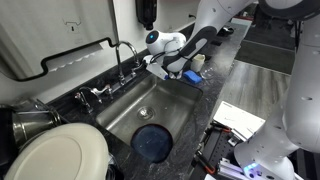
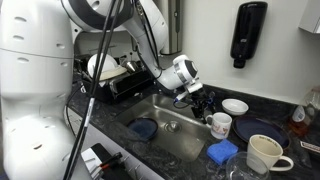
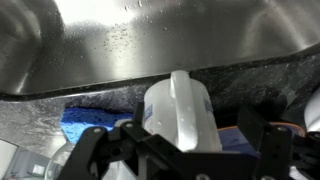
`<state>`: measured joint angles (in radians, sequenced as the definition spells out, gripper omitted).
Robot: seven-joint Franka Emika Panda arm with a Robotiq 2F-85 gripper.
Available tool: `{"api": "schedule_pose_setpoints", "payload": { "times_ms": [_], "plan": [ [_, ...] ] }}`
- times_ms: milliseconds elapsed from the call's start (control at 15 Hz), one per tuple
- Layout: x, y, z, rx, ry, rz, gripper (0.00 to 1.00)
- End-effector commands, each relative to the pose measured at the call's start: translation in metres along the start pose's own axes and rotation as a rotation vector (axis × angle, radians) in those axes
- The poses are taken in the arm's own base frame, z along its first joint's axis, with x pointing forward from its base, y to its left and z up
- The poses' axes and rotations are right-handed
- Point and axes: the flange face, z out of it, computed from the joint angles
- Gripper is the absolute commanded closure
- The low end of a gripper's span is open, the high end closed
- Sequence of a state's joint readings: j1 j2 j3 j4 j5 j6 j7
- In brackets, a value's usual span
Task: Remove the cup from the sink
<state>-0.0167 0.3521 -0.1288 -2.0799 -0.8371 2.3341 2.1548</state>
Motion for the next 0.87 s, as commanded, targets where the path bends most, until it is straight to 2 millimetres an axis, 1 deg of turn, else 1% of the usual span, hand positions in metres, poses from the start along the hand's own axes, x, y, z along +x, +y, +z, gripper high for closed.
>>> {"api": "schedule_pose_setpoints", "payload": {
  "times_ms": [0, 200, 533, 667, 800],
  "plan": [
    [0.016, 0.001, -0.011, -0.069, -0.054, -0.067, 0.0],
    [0.034, 0.001, -0.023, -0.088, -0.061, -0.079, 0.0],
    [0.055, 0.002, -0.051, -0.019, -0.109, -0.126, 0.0],
    [0.061, 0.004, -0.062, 0.012, -0.145, -0.163, 0.0],
    [0.068, 0.004, -0.071, 0.056, -0.23, -0.216, 0.0]
  ]
}}
